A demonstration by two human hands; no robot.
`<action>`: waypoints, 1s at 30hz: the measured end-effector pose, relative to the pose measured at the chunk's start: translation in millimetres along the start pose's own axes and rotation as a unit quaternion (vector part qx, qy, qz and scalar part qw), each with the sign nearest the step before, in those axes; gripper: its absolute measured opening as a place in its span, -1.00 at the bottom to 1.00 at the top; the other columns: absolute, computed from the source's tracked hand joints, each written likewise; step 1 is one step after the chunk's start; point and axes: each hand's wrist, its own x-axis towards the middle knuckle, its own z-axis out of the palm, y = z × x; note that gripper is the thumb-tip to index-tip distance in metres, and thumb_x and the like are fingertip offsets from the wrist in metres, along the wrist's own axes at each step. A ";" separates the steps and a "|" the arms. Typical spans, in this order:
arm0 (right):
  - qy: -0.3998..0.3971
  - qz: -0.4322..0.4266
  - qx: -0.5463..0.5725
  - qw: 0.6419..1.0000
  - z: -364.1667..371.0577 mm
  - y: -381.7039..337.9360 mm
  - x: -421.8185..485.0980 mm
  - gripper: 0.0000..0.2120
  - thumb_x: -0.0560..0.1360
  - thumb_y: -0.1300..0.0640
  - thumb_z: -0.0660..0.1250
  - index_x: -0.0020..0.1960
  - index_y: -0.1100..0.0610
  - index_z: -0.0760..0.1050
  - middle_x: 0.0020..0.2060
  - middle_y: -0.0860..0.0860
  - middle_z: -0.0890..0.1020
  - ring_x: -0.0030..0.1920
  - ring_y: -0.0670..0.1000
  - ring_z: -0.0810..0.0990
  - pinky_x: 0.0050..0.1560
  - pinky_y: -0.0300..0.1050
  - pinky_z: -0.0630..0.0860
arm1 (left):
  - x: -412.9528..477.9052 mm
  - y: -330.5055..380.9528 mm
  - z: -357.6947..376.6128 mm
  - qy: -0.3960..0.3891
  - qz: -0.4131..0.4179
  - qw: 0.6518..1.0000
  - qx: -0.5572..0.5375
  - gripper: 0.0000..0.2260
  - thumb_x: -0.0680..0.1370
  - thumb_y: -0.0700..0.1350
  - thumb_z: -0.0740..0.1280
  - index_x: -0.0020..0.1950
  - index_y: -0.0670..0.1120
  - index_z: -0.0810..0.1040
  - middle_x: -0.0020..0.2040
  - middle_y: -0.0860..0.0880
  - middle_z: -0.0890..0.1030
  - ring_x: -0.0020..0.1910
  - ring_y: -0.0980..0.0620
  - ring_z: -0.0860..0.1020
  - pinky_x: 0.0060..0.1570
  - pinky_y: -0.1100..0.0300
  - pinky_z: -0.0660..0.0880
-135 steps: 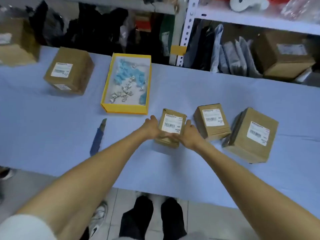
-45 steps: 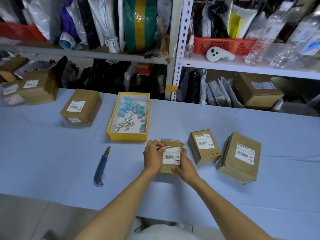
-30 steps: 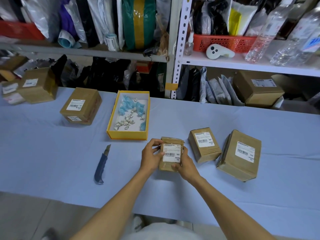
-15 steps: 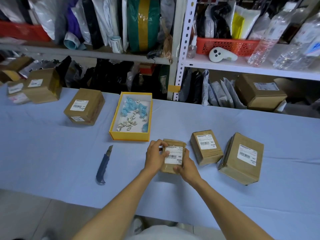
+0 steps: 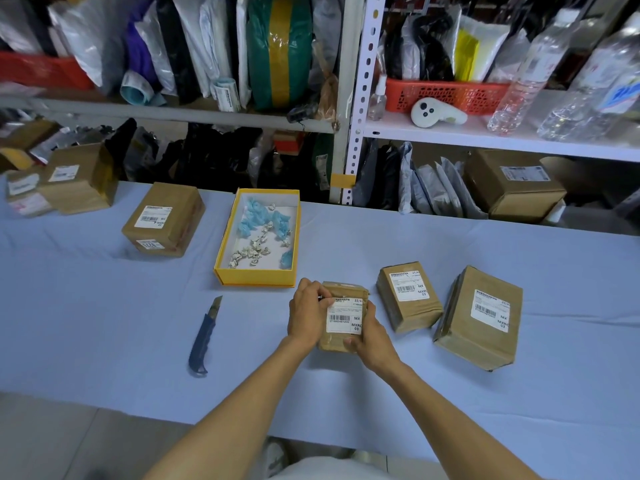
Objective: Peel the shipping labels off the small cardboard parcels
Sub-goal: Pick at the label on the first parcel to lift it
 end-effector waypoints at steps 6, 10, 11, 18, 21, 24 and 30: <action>-0.004 -0.001 -0.012 1.000 -0.7 0.4 2.9 -0.33 0.41 0.34 0.31 0.42 0.13 0.08 0.17 0.05 0.54 0.15 0.08 0.54 0.09 -0.01 0.55 | -10.0 -8.1 0.9 -0.035 0.002 0.999 -0.012 -0.97 0.51 -0.17 0.39 -0.10 -0.13 0.59 0.08 0.02 0.40 -0.01 0.10 0.50 -0.03 0.35 0.35; -0.003 0.001 -0.014 1.000 0.4 2.2 1.5 -0.30 0.41 0.33 0.31 0.44 0.11 0.06 0.18 0.05 0.53 0.15 0.07 0.53 0.11 0.01 0.54 | -15.3 -7.2 3.8 0.005 0.061 0.998 0.003 -0.94 0.50 -0.22 0.37 -0.14 -0.09 0.52 0.01 0.05 0.38 0.09 0.07 0.40 0.02 0.28 0.37; -0.003 0.001 -0.014 1.000 0.8 2.7 1.3 -0.30 0.40 0.33 0.31 0.44 0.10 0.06 0.18 0.05 0.53 0.15 0.07 0.53 0.12 0.02 0.54 | -16.1 -6.2 3.5 0.004 0.071 0.997 0.013 -0.93 0.50 -0.22 0.35 -0.15 -0.08 0.51 -0.01 0.06 0.40 0.08 0.08 0.39 0.00 0.26 0.37; -0.012 0.007 -0.007 1.000 0.7 2.1 2.0 -0.33 0.39 0.31 0.29 0.40 0.07 0.07 0.18 0.04 0.53 0.16 0.07 0.54 0.13 0.07 0.54 | -15.4 -7.2 2.0 0.002 0.035 0.999 -0.012 -0.87 0.51 -0.17 0.35 -0.10 0.03 0.43 -0.15 0.06 0.61 -0.11 0.05 0.55 -0.10 0.08 0.52; -0.013 0.002 -0.015 1.000 0.0 1.3 2.0 -0.31 0.38 0.29 0.30 0.41 0.08 0.06 0.20 0.03 0.53 0.19 0.08 0.52 0.16 0.09 0.52 | -14.3 -5.6 -0.9 -0.004 0.007 0.998 -0.054 -0.77 0.47 -0.21 0.42 0.00 -0.01 0.42 -0.16 0.03 0.62 -0.17 0.07 0.58 -0.13 0.19 0.52; -0.016 0.002 -0.014 1.000 -0.9 0.3 1.9 -0.31 0.39 0.29 0.30 0.42 0.09 0.06 0.22 0.02 0.53 0.21 0.08 0.51 0.17 0.09 0.51 | -12.1 -8.2 -2.0 0.001 -0.002 0.996 -0.089 -0.79 0.43 -0.26 0.45 -0.05 -0.05 0.49 -0.19 0.02 0.63 -0.19 0.06 0.58 -0.13 0.24 0.52; -0.017 0.004 -0.008 1.000 -1.3 -0.6 1.1 -0.30 0.40 0.28 0.32 0.43 0.08 0.06 0.23 0.01 0.52 0.22 0.06 0.52 0.19 0.09 0.52 | -11.0 -9.7 0.5 0.018 0.003 0.996 -0.092 -0.93 0.42 -0.21 0.48 -0.16 -0.06 0.65 -0.16 -0.01 0.58 -0.25 0.18 0.52 -0.11 0.27 0.48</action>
